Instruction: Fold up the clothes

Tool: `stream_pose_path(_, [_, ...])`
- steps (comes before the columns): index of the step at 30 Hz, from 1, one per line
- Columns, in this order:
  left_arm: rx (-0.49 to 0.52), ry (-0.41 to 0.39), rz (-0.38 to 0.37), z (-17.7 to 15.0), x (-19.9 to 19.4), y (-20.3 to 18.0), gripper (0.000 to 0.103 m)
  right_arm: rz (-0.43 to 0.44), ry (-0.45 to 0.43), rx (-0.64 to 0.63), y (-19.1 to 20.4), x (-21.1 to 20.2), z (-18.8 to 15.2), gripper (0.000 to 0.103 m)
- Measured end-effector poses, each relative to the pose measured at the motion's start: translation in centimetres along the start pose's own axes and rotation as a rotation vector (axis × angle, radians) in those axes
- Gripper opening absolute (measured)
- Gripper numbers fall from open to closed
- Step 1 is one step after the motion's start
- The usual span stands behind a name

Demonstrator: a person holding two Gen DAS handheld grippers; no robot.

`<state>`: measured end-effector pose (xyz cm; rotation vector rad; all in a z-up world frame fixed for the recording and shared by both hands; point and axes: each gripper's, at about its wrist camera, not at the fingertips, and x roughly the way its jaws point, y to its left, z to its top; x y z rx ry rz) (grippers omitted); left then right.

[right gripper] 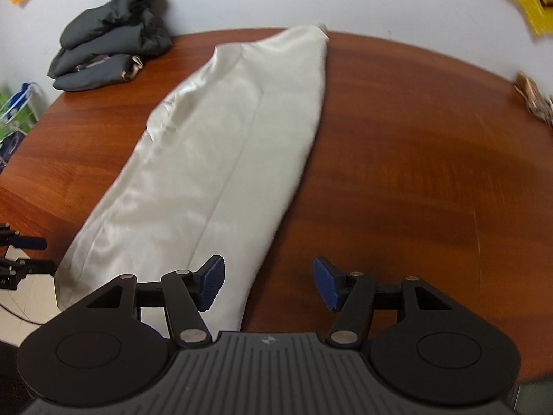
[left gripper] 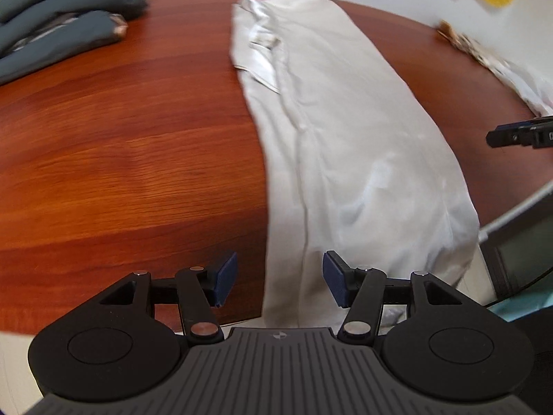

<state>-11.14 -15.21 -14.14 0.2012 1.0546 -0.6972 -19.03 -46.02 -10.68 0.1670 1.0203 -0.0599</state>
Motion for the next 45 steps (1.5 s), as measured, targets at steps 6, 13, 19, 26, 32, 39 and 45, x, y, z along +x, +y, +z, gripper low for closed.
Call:
stream_pose_path(6, [0.056,0.029,-0.031,0.2,1.1,-0.1,0.058,-0.028,0.003,0.049,1.4,-0.7,-3.8,0.074])
stream_pose_path(13, [0.103,0.064,-0.041,0.0,2.1,-0.2,0.058,-0.017,0.054,0.121,2.2,0.7,-8.4,0.074])
stream_pose_path(19, [0.125,0.056,-0.044,-0.3,2.3,-0.5,0.059,0.021,0.067,0.170,2.4,2.5,-10.9,0.074])
stream_pose_path(26, [0.149,0.042,-0.042,-0.6,2.4,-1.1,0.057,0.110,0.072,0.203,2.0,5.1,-11.8,0.074])
stream_pose_path(32, [0.173,0.024,-0.027,-0.8,2.4,-1.5,0.037,0.211,0.069,0.190,1.7,7.0,-10.9,0.074])
stream_pose_path(39, [0.184,0.002,-0.034,-1.0,2.3,-1.8,0.003,0.324,0.111,0.199,1.4,8.1,-10.1,0.024])
stream_pose_path(45, [0.158,-0.040,-0.078,-1.5,0.7,-1.8,0.003,0.366,0.116,0.184,1.5,6.1,-9.6,0.009])
